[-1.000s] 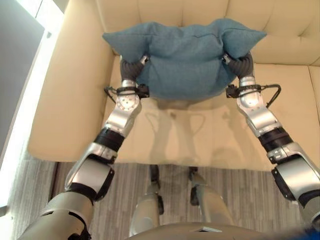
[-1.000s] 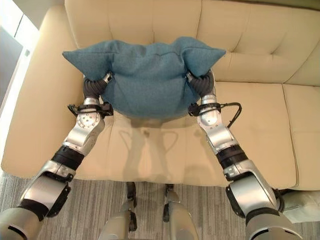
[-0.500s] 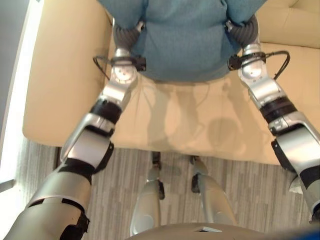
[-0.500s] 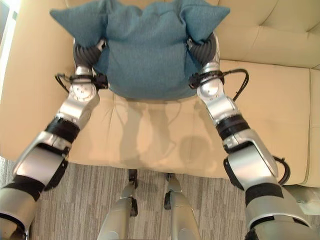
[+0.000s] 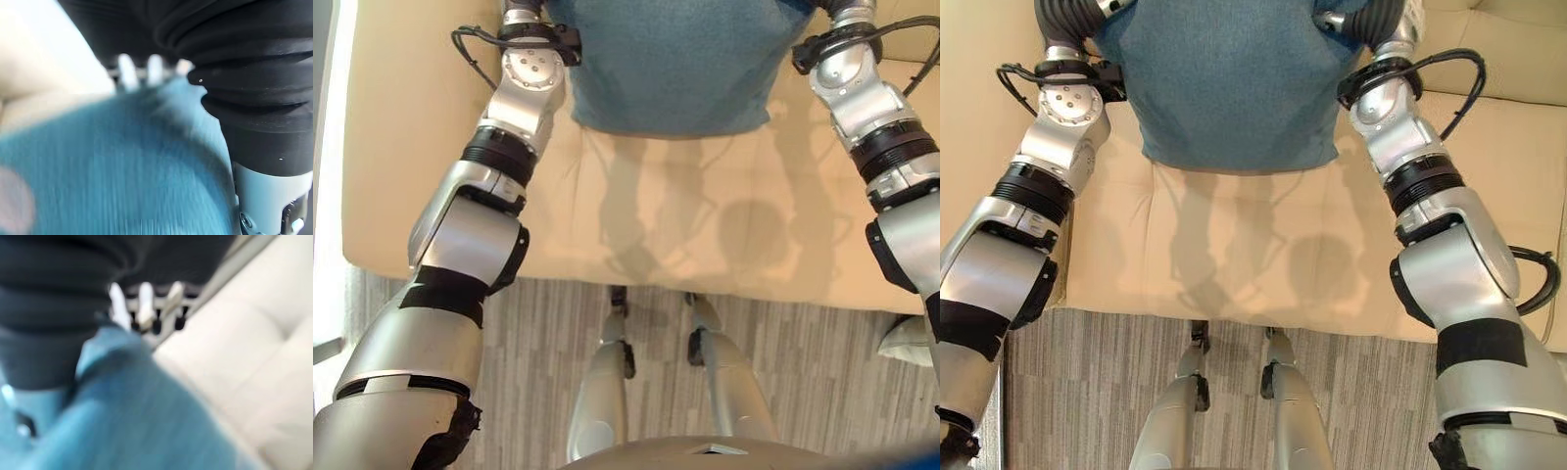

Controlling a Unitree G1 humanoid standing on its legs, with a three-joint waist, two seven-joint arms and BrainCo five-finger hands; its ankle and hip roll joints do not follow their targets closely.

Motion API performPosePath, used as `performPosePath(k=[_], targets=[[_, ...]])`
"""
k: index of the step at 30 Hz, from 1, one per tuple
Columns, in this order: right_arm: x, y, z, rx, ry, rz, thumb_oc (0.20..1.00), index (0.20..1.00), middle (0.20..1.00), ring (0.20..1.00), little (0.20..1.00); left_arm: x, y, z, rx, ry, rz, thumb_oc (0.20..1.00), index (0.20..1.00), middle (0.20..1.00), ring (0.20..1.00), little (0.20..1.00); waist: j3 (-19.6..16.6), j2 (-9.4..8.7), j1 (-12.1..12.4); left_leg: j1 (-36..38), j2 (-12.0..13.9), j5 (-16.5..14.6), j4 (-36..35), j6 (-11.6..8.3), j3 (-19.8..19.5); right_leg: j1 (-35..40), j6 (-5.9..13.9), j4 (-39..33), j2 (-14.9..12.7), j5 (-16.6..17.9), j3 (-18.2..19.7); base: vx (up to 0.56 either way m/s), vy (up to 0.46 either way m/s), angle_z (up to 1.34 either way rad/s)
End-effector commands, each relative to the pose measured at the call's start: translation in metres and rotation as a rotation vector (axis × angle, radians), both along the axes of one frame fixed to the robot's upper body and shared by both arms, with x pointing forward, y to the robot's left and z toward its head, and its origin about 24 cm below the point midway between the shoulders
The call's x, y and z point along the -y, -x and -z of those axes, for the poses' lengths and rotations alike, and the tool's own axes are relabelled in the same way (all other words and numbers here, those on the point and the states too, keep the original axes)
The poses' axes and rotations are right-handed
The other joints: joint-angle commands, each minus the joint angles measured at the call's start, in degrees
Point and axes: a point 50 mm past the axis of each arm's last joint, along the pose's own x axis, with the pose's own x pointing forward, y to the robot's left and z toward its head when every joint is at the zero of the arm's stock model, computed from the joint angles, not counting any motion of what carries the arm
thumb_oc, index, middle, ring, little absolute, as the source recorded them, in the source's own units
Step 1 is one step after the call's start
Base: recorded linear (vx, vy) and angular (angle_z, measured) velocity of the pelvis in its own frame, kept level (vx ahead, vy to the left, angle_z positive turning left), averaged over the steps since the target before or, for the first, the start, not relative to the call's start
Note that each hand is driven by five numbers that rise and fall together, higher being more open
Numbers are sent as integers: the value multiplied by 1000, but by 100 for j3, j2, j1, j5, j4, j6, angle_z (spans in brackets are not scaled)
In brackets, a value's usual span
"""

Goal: Pick up all the scattered cushions and arrange them neatly on the sofa.

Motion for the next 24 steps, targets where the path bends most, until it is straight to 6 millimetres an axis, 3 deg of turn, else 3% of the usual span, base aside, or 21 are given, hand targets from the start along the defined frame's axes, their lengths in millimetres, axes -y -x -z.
performPosePath(k=[1, 5, 7, 10, 11, 13, 16, 17, 20, 21, 22, 24], targets=[[13, 6, -17, 52, 25, 79, 1000, 1000, 1000, 1000, 1000, -16, 13, -34, 126, 29, -45, 1000, 1000, 1000, 1000, 1000, -262, -90, 27, 406, -57, -54, -11, -276, -136, 412, 904, 93, -127, -278, 354, 0, 0, 0], [42, 16, -22, 71, 17, 112, 1000, 1000, 1000, 1000, 1000, -31, 21, -35, 167, 24, -29, 1000, 1000, 1000, 1000, 1000, -279, -68, 15, 579, -83, -96, -11, -286, -102, 600, 905, 78, -153, -292, 329, 0, 0, 0], [48, 18, -17, 49, 17, 80, 1000, 1000, 1000, 1000, 1000, -28, 25, -34, 192, 13, 14, 1000, 1000, 1000, 1000, 1000, -265, -74, 10, 660, -98, -118, -11, -290, -88, 681, 903, 76, -155, -301, 322, 0, 0, 0], [47, 23, -2, 31, 56, -16, 1000, 1000, 1000, 1000, 1000, -23, 33, -15, 211, -39, 104, 1000, 1000, 1000, 1000, 1000, -256, -99, -1, 889, -96, -177, -11, -289, -49, 874, 881, 87, -152, -342, 315, 10, 3, 3], [47, 31, 19, 23, 43, -104, 1000, 1000, 1000, 1000, 1000, -19, 45, 2, 235, -78, 169, 1000, 1000, 1000, 1000, 1000, -220, -97, -9, 1070, -79, -252, -11, -277, -30, 1033, 859, 122, -134, -424, 320, 0, 0, 0], [49, 38, 41, 9, 35, -150, 1000, 1000, 1000, 1000, 1000, -24, 52, 25, 213, -78, 184, 1000, 1000, 1000, 1000, 1000, -232, -126, -36, 1221, -91, -299, -11, -265, 4, 1164, 841, 142, -148, -455, 342, 17, 9, 0], [58, 54, 100, -101, -11, -218, 1000, 1000, 1000, 1000, 1000, -27, 71, 73, 149, -71, 256, 1000, 1000, 1000, 1000, 1000, -267, -140, -47, 1612, -92, -414, -11, -254, 92, 1526, 837, 153, -166, -570, 314, 82, 22, -5], [64, 65, 134, -191, -23, -229, 1000, 1000, 1000, 1000, 1000, -30, 83, 102, 92, -57, 292, 1000, 1000, 1000, 1000, 1000, -289, -137, -67, 1798, -109, -454, -11, -248, 119, 1739, 837, 140, -182, -639, 305, 95, 27, -10], [74, 86, 187, -348, -57, -225, 1000, 1000, 1000, 1000, 1000, -35, 100, 153, -58, -22, 327, 1000, 1000, 1000, 1000, 1000, -365, -127, -88, 2091, -109, -492, -11, -237, 143, 2032, 837, 144, -193, -742, 263, 61, 4, -3], [73, 99, 229, -458, -151, -244, 1000, 1000, 1000, 1000, 1000, -36, 110, 194, -199, 6, 334, 1000, 1000, 1000, 1000, 1000, -418, -115, -117, 2278, -111, -505, -11, -229, 160, 2228, 828, 146, -197, -786, 259, 37, -3, 5], [81, 105, 238, -503, -130, -206, 1000, 1000, 1000, 1000, 1000, -40, 114, 206, -242, 11, 326, 1000, 1000, 1000, 1000, 1000, -454, -117, -133, 2335, -114, -513, -11, -227, 161, 2286, 825, 146, -191, -801, 259, 17, 2, 6], [82, 119, 277, -616, -211, -188, 1000, 1000, 1000, 1000, 1000, -45, 124, 249, -408, 47, 309, 1000, 1000, 1000, 1000, 1000, -527, -120, -146, 2515, -99, -525, -11, -221, 190, 2460, 818, 142, -186, -829, 250, 2, -3, 2]])
